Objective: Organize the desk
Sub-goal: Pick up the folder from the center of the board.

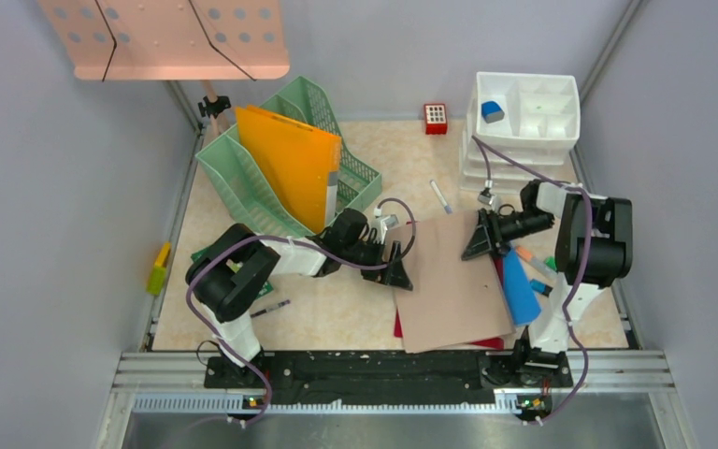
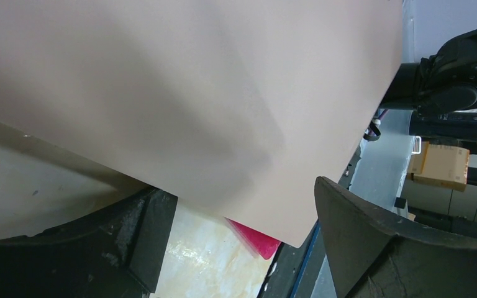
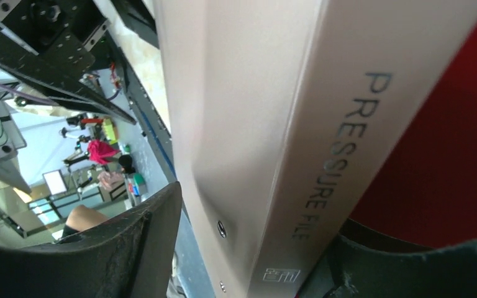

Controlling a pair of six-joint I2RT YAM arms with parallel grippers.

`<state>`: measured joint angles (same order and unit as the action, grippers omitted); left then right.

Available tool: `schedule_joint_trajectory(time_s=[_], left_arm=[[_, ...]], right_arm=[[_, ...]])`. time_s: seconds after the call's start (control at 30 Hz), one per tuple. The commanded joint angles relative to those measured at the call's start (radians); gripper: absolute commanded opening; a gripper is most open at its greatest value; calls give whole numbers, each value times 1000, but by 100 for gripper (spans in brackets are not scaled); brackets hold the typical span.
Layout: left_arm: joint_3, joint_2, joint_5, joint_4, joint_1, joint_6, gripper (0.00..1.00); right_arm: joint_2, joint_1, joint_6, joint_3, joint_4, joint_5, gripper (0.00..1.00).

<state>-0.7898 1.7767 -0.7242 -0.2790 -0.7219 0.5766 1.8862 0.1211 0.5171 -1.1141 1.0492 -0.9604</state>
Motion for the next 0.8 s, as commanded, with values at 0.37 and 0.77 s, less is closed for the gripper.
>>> schedule_joint_trajectory(time_s=[0.37,0.77], left_arm=[[-106,-52,39,186,76,-174,88],[-343,-299,45,683,92,-632,95]], right_arm=[[-135,49,136,-152,235,-169,0],[-250,49,-67,-564,291,-195,0]])
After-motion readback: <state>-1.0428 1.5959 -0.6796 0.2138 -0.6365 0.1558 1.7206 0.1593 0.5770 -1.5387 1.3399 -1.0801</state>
